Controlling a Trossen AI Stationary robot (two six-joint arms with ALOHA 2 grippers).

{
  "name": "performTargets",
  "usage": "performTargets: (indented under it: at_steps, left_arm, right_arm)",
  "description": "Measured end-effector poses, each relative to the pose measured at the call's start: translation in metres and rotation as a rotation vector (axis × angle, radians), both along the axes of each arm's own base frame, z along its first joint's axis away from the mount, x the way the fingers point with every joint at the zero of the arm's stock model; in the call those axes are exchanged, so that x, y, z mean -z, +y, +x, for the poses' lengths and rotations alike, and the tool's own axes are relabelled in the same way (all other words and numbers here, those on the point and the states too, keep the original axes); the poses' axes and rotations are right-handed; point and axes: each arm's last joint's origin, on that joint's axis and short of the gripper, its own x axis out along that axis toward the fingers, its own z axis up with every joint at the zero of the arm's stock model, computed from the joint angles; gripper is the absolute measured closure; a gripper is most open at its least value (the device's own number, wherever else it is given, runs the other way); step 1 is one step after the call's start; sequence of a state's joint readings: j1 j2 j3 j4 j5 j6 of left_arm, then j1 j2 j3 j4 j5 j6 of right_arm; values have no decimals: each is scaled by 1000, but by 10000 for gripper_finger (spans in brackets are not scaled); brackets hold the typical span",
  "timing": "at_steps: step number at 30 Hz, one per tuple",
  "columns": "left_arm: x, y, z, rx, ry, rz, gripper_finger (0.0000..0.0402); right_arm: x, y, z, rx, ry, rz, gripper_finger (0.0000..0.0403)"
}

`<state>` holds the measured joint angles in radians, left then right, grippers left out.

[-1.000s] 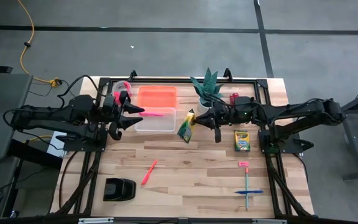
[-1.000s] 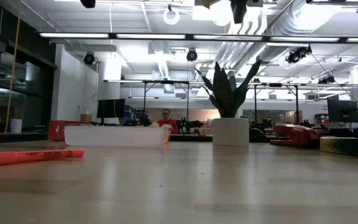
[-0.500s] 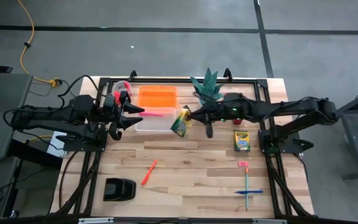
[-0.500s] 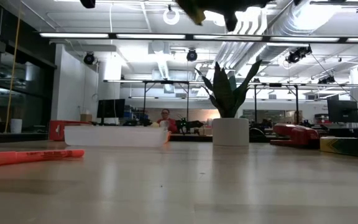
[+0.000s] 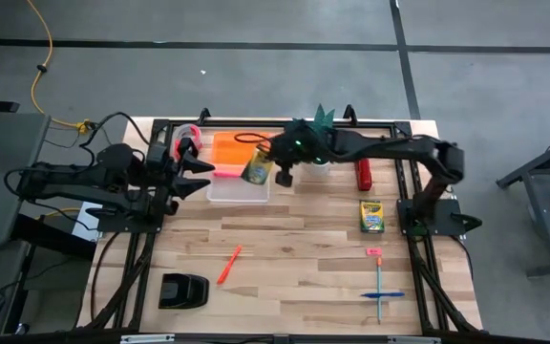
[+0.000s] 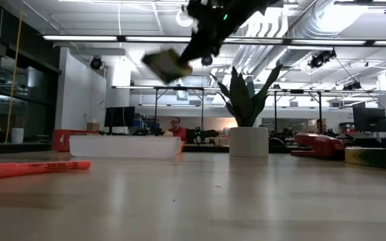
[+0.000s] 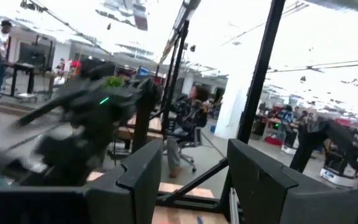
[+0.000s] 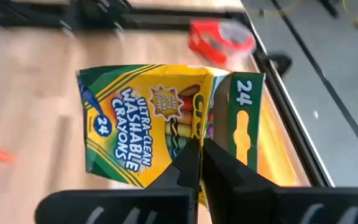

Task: Pack school essentials
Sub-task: Put the left yellow crayon box into the orange supply box

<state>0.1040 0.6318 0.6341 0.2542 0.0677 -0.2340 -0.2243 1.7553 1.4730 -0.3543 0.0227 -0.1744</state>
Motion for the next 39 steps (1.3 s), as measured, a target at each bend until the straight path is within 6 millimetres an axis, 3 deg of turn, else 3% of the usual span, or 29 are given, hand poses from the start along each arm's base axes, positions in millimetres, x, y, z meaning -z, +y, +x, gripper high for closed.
performTargets:
  at_steps: [5, 10, 15, 24, 39]
  left_arm:
    - [-2, 0, -4, 0, -17, 3, 229]
    - [-2, -1, -5, 0, -17, 3, 229]
    - [-2, 0, -5, -1, -18, 2, 229]
    - [-2, 0, -5, -21, -17, -3, 229]
    - [-2, 1, -5, -48, -18, -10, 229]
  right_arm:
    - [26, -21, 23, -15, 100, -46, 403]
    - [55, -24, 46, -140, 187, -88, 403]
    - [71, -27, 59, -187, 261, -101, 403]
    - [87, -25, 57, -243, 368, -31, 403]
    - [89, -23, 53, -245, 412, -9, 403]
